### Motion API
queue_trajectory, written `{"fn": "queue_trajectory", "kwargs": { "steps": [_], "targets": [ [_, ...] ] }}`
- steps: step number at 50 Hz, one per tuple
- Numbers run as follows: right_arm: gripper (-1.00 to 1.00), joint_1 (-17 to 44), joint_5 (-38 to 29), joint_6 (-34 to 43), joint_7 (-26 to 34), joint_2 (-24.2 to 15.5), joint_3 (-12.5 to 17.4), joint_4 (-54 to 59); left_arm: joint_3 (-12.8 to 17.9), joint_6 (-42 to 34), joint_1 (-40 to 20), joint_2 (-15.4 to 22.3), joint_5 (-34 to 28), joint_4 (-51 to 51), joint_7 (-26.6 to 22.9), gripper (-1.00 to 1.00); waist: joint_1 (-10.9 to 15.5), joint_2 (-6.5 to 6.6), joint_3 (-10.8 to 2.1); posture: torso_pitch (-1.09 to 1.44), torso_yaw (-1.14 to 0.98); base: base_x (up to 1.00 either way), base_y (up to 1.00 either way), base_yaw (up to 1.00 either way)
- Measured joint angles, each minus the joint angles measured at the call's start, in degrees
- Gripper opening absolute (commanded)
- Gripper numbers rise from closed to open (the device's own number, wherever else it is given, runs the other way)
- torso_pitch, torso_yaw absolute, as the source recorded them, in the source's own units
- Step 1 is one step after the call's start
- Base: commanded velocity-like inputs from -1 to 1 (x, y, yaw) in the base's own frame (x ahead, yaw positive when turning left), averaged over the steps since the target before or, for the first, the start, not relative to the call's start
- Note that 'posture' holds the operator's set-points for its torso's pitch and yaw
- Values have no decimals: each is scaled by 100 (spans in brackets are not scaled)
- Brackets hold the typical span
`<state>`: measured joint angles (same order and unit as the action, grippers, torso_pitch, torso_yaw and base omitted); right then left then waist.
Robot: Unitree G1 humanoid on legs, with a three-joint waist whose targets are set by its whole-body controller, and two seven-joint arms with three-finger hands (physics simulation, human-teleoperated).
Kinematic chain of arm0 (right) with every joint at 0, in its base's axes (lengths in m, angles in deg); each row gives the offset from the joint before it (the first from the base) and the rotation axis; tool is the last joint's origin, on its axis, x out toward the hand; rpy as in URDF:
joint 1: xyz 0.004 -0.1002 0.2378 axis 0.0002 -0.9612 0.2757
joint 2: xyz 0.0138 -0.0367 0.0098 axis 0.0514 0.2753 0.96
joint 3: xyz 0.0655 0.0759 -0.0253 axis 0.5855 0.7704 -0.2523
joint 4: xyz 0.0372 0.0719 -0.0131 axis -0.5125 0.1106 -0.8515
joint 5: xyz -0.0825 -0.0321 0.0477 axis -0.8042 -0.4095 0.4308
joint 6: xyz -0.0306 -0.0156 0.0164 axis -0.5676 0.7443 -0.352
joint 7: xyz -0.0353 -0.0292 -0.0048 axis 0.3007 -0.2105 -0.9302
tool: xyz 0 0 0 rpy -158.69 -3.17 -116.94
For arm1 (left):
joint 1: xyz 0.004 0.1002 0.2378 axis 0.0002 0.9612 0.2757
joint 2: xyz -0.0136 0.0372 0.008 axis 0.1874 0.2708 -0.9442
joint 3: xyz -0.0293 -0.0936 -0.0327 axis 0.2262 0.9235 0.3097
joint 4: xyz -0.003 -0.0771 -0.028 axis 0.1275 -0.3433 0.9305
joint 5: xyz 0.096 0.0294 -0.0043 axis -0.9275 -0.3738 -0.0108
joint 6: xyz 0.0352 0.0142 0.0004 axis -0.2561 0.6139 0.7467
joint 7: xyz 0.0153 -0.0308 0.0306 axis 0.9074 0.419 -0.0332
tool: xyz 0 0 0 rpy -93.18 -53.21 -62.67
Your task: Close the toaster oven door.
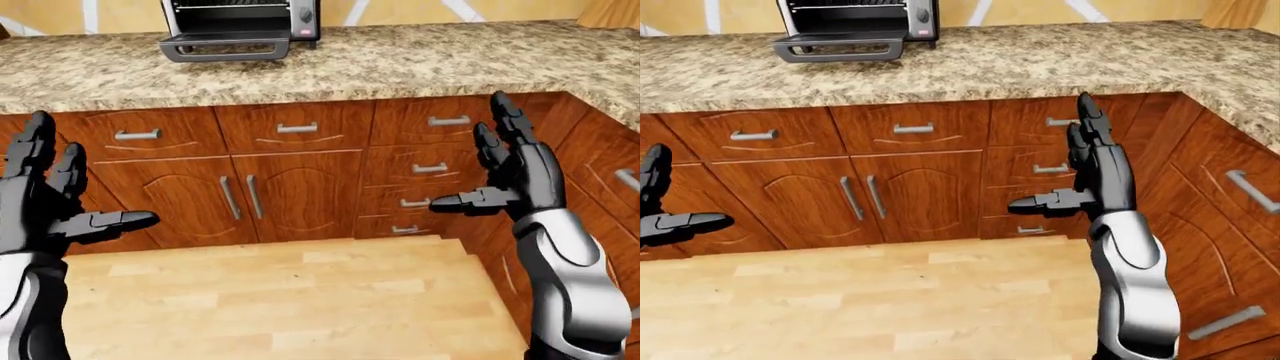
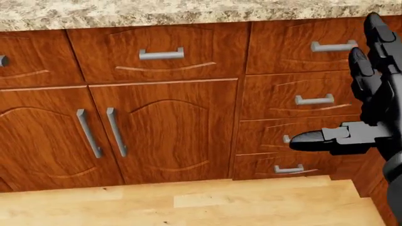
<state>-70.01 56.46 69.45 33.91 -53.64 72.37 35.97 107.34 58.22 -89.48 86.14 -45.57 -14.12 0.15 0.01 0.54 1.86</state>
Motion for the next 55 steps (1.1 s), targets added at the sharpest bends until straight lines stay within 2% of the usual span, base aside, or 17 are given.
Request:
{"fn": "queue_trajectory", "kwargs": {
  "steps": [7,17,21,24,26,28,30,33,36,38,40,42,45,48,51,54,55],
  "targets": [
    [100,239,221,298,-55,-175,85,-194,148,-147,-126,255,175,123,23,100,0,13,38,0,0,1,0,0],
    [100,295,292,380,-52,-323,116,-416,227,-266,-101,317,344,158,107,100,-12,-2,88,0,0,10,0,0],
    [100,290,245,391,-49,-360,193,-388,251,-291,-134,360,442,221,143,100,-68,157,144,0,0,25,4,0],
    [100,332,230,428,-72,-371,223,-418,290,-248,-99,366,462,233,167,100,-59,359,129,0,0,25,4,0],
    [100,312,245,403,-59,-318,143,-464,345,-249,-83,376,458,181,199,100,1,258,169,0,0,25,4,0],
    [100,289,273,430,-26,-296,51,-443,376,-297,-37,350,453,114,240,100,6,296,142,0,0,24,5,0],
    [100,307,287,477,-10,-296,29,-444,383,-362,-57,380,467,80,275,100,9,254,100,0,0,24,6,0],
    [100,369,294,510,-15,-323,71,-513,394,-352,-82,415,486,142,302,100,47,54,104,0,0,24,8,0],
    [100,406,302,511,-21,-346,95,-593,410,-342,-106,457,506,177,310,100,88,-243,80,0,0,25,8,0],
    [100,378,298,514,-20,-372,146,-581,353,-330,-94,385,523,169,301,100,2,-164,124,0,0,25,18,0],
    [100,293,272,560,-30,-356,181,-526,271,-377,-65,370,545,99,274,100,-46,-254,131,0,0,25,22,0],
    [100,296,246,615,-31,-368,171,-513,280,-412,-54,384,551,68,264,100,-66,-269,90,0,0,25,29,0],
    [100,335,253,604,-20,-351,167,-624,341,-371,-71,410,535,88,274,100,-62,-195,87,0,0,25,38,0],
    [100,318,274,567,-3,-342,173,-665,357,-286,-83,419,522,143,275,100,-86,-50,76,0,0,21,41,0],
    [100,294,268,578,3,-337,179,-599,318,-263,-95,415,529,149,260,100,-138,177,65,0,0,20,42,0],
    [100,330,272,603,-3,-329,189,-579,313,-284,-103,436,537,120,246,100,-139,487,-18,0,0,19,42,0],
    [100,331,289,617,-1,-278,141,-566,355,-289,-86,438,531,79,256,100,-89,412,8,0,0,18,42,0]
  ]
}}
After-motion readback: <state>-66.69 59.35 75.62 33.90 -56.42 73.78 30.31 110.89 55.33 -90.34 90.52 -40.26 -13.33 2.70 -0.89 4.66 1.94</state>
